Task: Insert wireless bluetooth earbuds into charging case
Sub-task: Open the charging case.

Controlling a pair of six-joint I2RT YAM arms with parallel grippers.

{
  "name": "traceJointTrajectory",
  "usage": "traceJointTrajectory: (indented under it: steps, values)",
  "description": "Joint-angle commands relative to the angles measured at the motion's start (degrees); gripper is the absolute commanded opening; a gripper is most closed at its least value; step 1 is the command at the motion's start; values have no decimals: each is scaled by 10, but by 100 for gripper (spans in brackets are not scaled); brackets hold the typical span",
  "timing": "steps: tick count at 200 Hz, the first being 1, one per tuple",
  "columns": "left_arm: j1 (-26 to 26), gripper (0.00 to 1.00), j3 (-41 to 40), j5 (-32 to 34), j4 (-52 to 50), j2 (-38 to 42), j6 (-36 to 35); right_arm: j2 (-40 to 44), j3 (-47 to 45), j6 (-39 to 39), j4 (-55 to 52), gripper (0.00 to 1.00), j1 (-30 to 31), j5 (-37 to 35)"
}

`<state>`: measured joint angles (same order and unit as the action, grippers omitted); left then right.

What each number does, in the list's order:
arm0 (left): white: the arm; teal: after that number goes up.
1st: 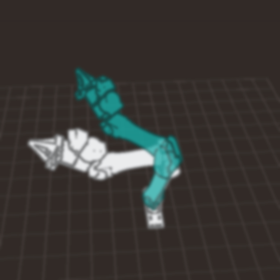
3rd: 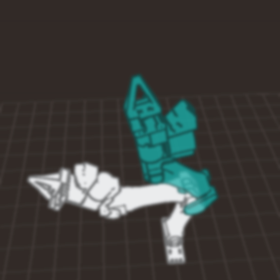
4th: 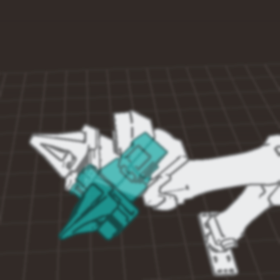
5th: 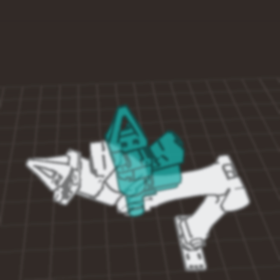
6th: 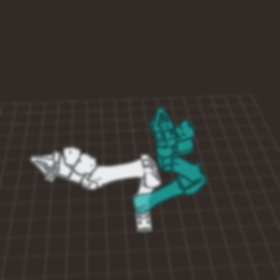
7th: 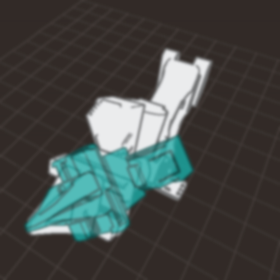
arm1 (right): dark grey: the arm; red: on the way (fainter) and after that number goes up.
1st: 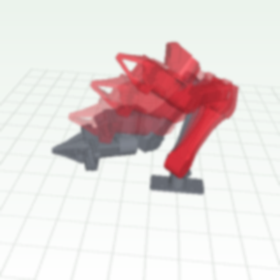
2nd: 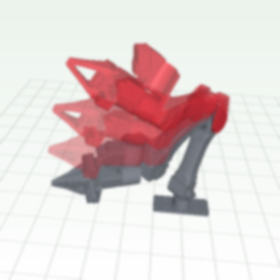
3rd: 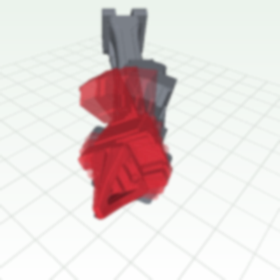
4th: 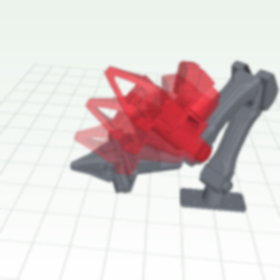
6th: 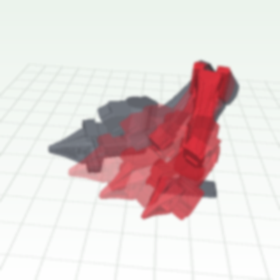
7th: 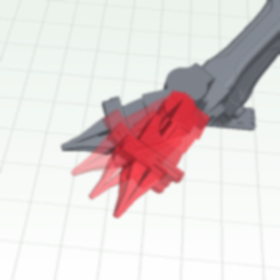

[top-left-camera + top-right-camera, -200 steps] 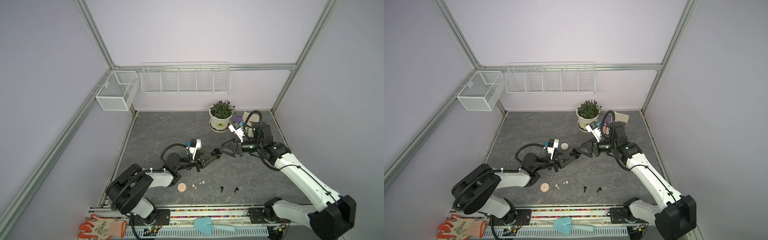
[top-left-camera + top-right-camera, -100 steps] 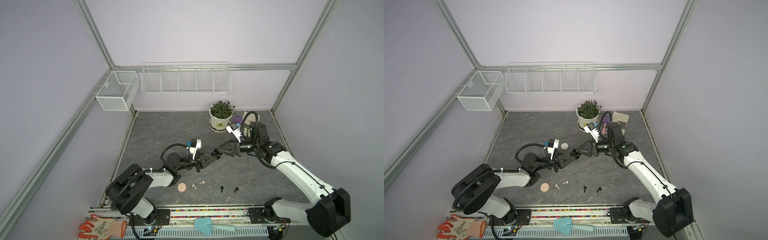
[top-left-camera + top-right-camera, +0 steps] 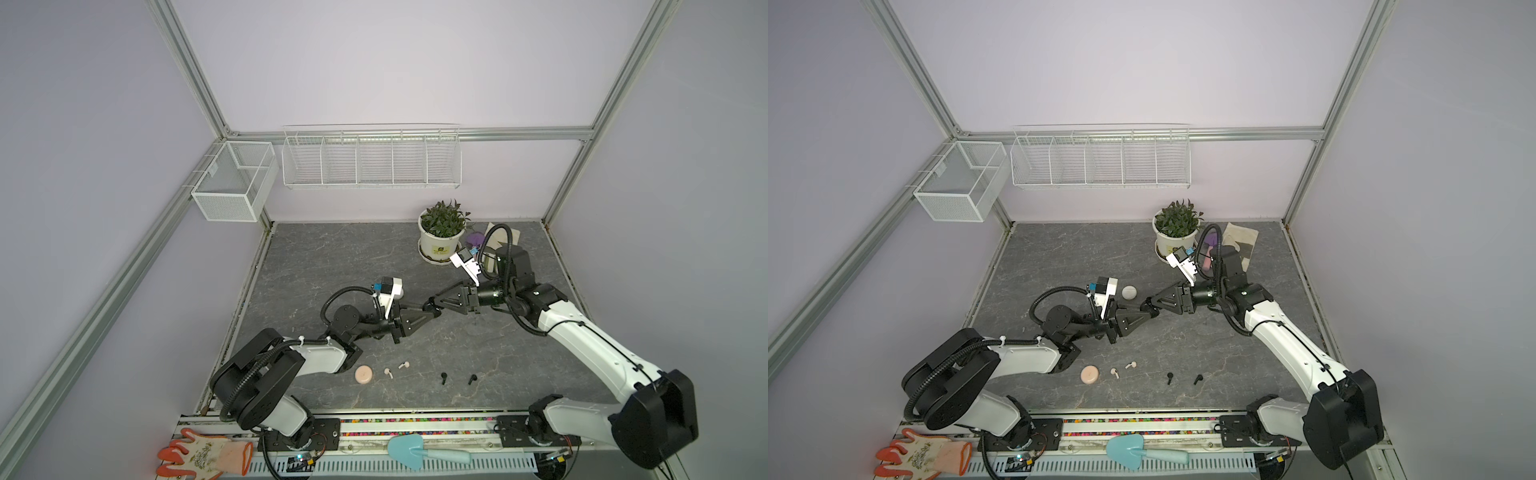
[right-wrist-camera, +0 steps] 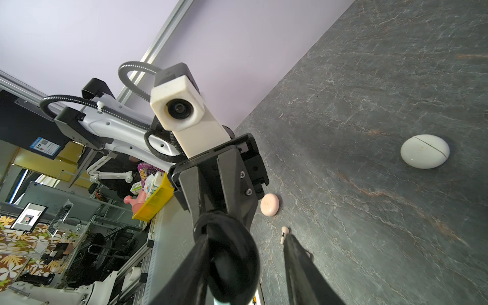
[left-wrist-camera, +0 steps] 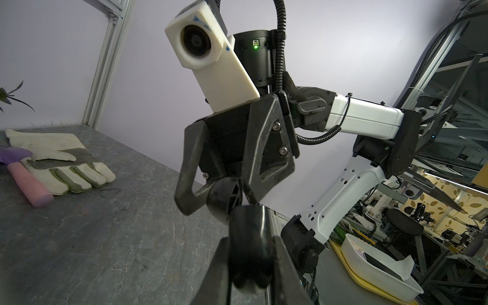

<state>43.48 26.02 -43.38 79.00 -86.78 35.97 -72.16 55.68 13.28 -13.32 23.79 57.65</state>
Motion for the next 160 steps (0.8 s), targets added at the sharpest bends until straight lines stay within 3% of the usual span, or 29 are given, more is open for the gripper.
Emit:
traceJointTrajectory:
  steps: [1,160]
  values:
    - [-2,0,16,-5,22,9,5,-6,-11,-8,17,47,4,20]
    - [-2,0,11,10,22,9,7,-4,-9,-14,17,34,7,34]
